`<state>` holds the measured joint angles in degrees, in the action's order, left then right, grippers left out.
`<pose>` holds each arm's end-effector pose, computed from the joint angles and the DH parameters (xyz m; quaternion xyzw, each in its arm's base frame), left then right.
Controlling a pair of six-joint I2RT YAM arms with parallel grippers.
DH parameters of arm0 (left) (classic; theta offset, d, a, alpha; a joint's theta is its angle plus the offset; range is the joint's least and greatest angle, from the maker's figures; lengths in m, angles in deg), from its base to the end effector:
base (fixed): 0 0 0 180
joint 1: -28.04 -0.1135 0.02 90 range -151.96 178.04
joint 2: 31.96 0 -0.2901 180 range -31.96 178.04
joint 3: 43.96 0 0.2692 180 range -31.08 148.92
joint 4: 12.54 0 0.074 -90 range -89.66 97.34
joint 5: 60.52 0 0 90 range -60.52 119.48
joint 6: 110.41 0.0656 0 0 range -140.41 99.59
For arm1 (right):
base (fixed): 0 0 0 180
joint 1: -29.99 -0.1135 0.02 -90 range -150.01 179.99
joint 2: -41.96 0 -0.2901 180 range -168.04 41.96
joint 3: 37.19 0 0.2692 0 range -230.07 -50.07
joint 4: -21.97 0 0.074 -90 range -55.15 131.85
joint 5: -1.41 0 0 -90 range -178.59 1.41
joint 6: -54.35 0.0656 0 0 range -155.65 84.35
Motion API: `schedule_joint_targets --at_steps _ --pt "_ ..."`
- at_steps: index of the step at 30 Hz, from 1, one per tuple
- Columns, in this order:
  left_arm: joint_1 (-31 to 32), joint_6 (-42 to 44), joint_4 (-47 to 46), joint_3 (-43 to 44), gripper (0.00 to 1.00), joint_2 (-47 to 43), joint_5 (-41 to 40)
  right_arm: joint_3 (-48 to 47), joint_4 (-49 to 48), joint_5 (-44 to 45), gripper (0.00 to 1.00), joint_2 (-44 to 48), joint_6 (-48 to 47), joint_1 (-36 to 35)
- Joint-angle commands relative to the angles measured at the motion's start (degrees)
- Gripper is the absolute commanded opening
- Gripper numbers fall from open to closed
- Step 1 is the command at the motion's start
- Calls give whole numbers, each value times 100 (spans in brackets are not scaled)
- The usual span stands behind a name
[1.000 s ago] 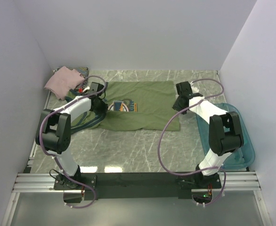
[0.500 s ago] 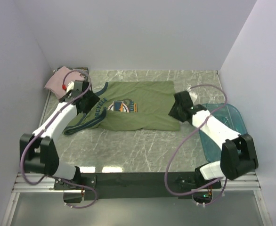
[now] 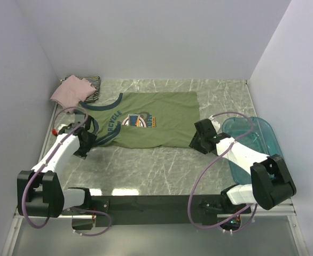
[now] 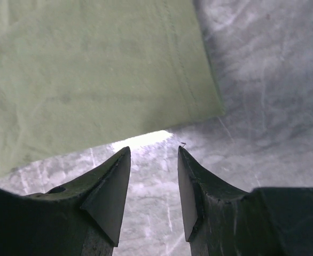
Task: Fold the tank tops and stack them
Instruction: Fold the tank top
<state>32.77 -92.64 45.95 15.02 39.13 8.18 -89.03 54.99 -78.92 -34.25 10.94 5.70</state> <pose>0.2352 0.0044 0.2040 -0.5641 0.7882 0.0396 0.2430 0.2514 0.1013 0.1674 0.2082 0.9337 0.0963 0.2748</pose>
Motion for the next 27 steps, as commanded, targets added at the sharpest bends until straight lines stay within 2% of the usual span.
schedule_joint_targets --at_steps 1,8,15,18,22,27 --pt "-402 -116 396 214 70 -52 -567 29 -564 -9 48 -105 -97 -14" --pt "-1246 156 432 442 72 474 -674 -15 -854 -88 48 -412 -326 -31" --pt "-1387 253 282 899 71 1205 -709 -59 -942 -194 48 -527 -466 -23" --pt "-1405 279 291 1119 66 1469 -735 -59 -942 -176 48 -518 -501 -23" --pt "-1466 332 221 1251 52 1662 -762 -59 -933 -141 48 -527 -519 -14" --pt "-1537 350 212 1234 50 1794 -700 -59 -915 -132 48 -492 -519 -14"
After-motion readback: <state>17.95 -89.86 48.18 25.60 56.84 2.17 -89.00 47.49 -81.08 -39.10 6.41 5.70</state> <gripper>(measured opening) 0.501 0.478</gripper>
